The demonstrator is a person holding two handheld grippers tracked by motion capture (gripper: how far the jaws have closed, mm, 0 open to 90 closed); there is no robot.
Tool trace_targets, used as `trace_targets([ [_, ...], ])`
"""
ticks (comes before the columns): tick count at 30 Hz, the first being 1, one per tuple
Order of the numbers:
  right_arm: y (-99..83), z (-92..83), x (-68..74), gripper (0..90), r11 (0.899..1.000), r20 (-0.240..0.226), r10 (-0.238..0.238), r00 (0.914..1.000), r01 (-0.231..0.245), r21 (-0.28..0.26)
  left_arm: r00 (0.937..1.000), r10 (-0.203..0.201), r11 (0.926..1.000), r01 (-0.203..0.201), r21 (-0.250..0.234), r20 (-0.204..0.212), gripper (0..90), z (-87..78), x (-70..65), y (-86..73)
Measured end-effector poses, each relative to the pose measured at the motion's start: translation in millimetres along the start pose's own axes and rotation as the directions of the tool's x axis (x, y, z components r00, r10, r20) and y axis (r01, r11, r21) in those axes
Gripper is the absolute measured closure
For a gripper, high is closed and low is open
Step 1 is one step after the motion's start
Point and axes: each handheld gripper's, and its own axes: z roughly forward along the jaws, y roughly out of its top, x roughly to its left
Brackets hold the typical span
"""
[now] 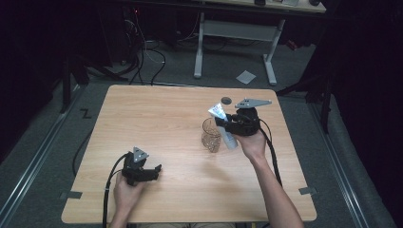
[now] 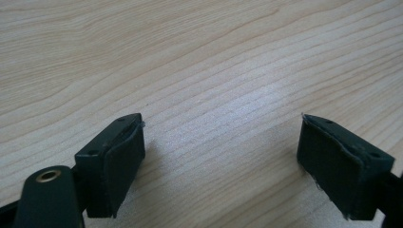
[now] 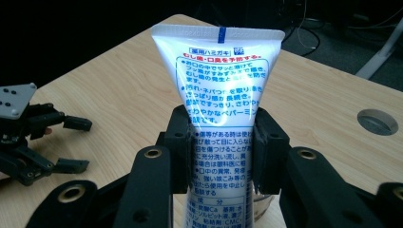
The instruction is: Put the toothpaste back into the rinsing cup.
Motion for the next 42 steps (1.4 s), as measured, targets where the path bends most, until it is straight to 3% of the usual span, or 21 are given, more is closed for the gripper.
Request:
trace_targets([
  [19, 22.1, 23.3, 9.0, 65.1, 0.998, 0.031, -0.056, 0.9980, 0.056, 0.008, 1.0000, 0.002, 1.0000, -0.002, 0.001, 0.001, 16.3, -0.1, 0.1, -0.1],
  [24, 26.8, 26.6, 10.6, 65.1, 0.997, 0.057, -0.079, 0.9953, 0.079, 0.003, 1.0000, 0.002, 1.0000, -0.002, 0.001, 0.001, 16.3, -0.1, 0.1, -0.1],
  [42, 34.0, 38.2, 0.2, 65.2, 0.998, 0.112, -0.051, 0.9925, 0.053, -0.016, 1.0000, 0.002, 1.0000, -0.002, 0.001, 0.002, 16.3, -0.1, 0.1, -0.1],
])
